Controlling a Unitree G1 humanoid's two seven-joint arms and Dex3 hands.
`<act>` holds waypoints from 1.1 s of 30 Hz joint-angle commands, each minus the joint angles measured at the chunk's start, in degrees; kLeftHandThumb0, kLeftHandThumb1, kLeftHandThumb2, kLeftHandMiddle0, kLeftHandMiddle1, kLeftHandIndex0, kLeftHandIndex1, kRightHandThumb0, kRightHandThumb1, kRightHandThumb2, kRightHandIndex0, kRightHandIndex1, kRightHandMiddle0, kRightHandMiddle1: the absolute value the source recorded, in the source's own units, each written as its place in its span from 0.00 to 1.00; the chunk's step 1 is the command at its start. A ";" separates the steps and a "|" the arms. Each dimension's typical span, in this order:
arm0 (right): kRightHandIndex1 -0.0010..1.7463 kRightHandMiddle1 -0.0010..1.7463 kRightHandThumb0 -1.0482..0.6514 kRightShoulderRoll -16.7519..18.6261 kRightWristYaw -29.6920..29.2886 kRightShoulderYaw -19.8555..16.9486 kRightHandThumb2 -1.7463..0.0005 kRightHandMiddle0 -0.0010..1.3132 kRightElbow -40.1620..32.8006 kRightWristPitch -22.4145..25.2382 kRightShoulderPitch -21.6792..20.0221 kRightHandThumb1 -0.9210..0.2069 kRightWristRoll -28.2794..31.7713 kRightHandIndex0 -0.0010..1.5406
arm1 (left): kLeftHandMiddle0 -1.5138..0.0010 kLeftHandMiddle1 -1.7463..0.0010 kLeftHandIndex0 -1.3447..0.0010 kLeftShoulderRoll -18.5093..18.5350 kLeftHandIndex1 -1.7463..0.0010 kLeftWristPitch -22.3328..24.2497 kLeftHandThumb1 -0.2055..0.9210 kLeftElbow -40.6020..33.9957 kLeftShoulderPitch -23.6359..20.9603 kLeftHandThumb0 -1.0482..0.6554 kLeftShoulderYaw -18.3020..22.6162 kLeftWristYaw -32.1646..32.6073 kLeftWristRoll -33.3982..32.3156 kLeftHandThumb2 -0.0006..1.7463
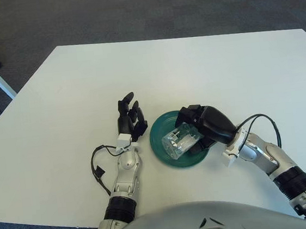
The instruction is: Put the bottle into the plate.
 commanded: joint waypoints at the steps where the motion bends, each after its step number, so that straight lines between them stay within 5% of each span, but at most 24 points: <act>1: 1.00 1.00 0.39 -0.66 1.53 -0.39 0.50 0.27 -0.35 0.63 0.42 0.23 1.75 0.60 | 0.62 1.00 0.94 -4.02 0.56 2.43 1.00 1.12 3.67 0.17 -0.45 0.60 -0.09 0.43; 21: 1.00 1.00 0.39 -0.67 4.25 0.37 0.49 0.28 5.47 4.61 -2.05 0.23 0.67 0.63 | 0.60 0.99 0.94 -4.66 0.55 5.18 1.00 -2.74 5.51 0.18 -1.71 2.00 -0.50 0.39; 33: 1.00 1.00 0.38 0.37 -8.44 5.23 0.47 0.29 19.85 0.84 -7.00 0.26 -4.11 0.63 | 0.57 0.98 0.92 -4.70 0.55 5.94 1.00 -5.93 7.30 0.20 -2.21 1.50 -1.76 0.35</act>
